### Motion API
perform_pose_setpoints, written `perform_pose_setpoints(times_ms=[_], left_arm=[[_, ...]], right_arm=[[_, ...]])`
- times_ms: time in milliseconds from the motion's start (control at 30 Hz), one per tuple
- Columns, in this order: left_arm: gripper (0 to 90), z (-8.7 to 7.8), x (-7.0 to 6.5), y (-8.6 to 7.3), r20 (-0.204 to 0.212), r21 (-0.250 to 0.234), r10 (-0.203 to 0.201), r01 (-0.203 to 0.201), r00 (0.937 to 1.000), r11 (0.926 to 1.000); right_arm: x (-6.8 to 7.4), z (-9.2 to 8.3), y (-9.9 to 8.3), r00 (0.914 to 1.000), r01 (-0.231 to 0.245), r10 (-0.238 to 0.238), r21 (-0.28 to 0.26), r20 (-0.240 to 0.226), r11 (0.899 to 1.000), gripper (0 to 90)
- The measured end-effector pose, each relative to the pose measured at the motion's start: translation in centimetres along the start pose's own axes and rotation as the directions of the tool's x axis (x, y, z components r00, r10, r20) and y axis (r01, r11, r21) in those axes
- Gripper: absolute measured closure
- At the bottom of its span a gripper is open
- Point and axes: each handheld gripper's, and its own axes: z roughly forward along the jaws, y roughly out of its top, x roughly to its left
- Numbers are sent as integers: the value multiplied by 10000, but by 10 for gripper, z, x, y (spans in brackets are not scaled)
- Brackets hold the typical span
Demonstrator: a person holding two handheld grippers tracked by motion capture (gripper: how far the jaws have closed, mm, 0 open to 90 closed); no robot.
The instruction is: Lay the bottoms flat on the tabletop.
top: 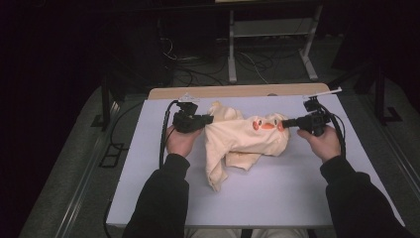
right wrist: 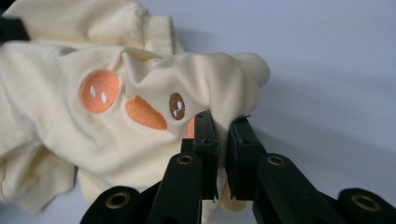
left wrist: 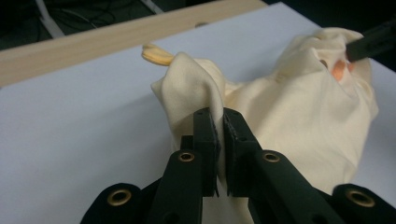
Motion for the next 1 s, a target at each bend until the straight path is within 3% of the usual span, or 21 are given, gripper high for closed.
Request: perform_pose_setpoints(times_ms=[167,300,467,567,600,633,667,767,800,833,867,900,1000], left_arm=[[833,-9,-5,3,-555,-714,108,-148,9984,9973],[831,-9,-5,1,-1177,-1299,40,-194,9930,9913],[832,4,1,-12,-1730,-1441,-98,-155,9849,9894],[832,19,10,-27,-1828,-1234,-613,390,9812,9916],[833,29,15,-39,-1818,-928,-1023,865,9780,9919],[833,29,15,-39,-1818,-928,-1023,865,9780,9919],[833,33,18,-45,-1847,-717,-1180,1064,9757,9917],[833,40,26,-60,-1802,-270,-1655,1633,9696,9862],[833,41,28,-64,-1706,-143,-1799,1801,9688,9835],[831,42,30,-66,-1615,-35,-1956,1976,9673,9803],[831,42,32,-68,-1521,63,-2074,2108,9664,9775],[822,42,32,-69,-1470,136,-2126,2169,9660,9761],[762,39,30,-66,-1632,37,-1935,1967,9674,9804]], right_arm=[[4,-1,29,9994,248,-236,-494,248,9985,823],[6,4,48,9985,421,-376,-1178,400,9921,823],[-6,28,53,9999,-89,110,-1639,118,9864,822],[-19,52,46,9979,-651,645,-1299,-82,9894,822],[-25,69,36,9950,-1000,992,-808,-142,9917,823],[-27,77,31,9933,-1148,1141,-497,-161,9921,823],[-27,77,31,9933,-1148,1141,-497,-161,9921,823],[-38,96,10,9859,-1641,1649,314,-271,9860,823],[-38,96,10,9859,-1641,1649,314,-271,9860,823],[-43,98,3,9784,-1956,1974,332,-621,9801,823],[-43,98,3,9784,-1956,1974,332,-621,9801,823],[-46,98,-2,9720,-2166,2187,325,-859,9757,823],[-46,97,-5,9728,-2117,2144,386,-881,9766,823]])
